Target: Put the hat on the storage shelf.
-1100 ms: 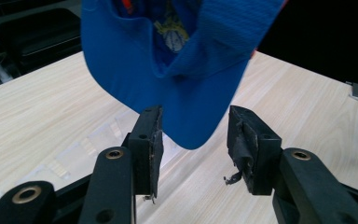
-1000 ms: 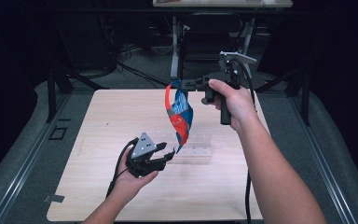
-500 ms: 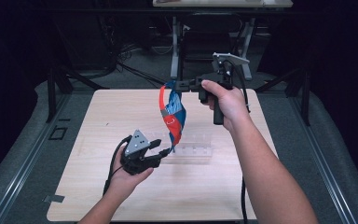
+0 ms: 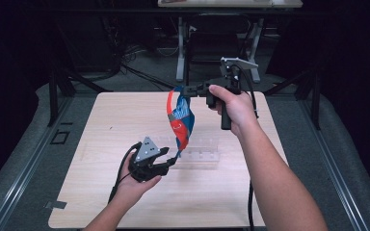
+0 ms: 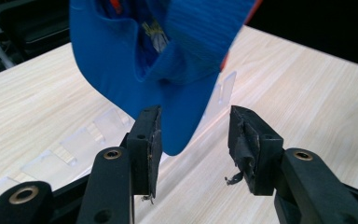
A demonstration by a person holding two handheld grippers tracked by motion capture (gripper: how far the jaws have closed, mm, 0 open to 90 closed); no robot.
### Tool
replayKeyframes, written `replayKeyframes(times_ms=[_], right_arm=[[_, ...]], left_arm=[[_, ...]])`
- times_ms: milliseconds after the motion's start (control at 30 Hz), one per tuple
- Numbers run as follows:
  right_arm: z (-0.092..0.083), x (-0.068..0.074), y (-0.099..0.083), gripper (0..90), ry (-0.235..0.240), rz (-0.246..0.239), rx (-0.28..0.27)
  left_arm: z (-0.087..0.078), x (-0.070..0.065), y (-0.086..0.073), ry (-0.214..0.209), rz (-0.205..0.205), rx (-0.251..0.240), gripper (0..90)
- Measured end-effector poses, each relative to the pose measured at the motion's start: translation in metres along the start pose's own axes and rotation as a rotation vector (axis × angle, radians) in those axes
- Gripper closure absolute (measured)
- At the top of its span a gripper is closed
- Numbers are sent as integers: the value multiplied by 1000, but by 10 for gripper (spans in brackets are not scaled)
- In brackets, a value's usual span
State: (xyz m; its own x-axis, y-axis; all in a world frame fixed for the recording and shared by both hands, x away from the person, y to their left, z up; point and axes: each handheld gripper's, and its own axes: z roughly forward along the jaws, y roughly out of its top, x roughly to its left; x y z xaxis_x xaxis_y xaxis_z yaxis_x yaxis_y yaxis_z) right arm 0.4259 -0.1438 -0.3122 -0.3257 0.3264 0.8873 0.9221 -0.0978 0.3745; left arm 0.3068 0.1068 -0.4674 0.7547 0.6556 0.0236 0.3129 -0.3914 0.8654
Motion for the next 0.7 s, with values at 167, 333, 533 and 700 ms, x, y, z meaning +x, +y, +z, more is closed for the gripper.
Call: replayKeyframes(times_ms=[167,333,533,700], right_arm=[[3,-3,0,900,-2,1,0],[7,-3,0,900,0,-1,5],[12,-4,0,900,-1,-1,13],[14,-5,0,900,6,2,11]], left_arm=[[8,-2,-1,3,9,15,560],[13,-2,0,7,2,17,607],[19,-1,1,37,5,34,702],[20,0,1,44,3,57,813]])
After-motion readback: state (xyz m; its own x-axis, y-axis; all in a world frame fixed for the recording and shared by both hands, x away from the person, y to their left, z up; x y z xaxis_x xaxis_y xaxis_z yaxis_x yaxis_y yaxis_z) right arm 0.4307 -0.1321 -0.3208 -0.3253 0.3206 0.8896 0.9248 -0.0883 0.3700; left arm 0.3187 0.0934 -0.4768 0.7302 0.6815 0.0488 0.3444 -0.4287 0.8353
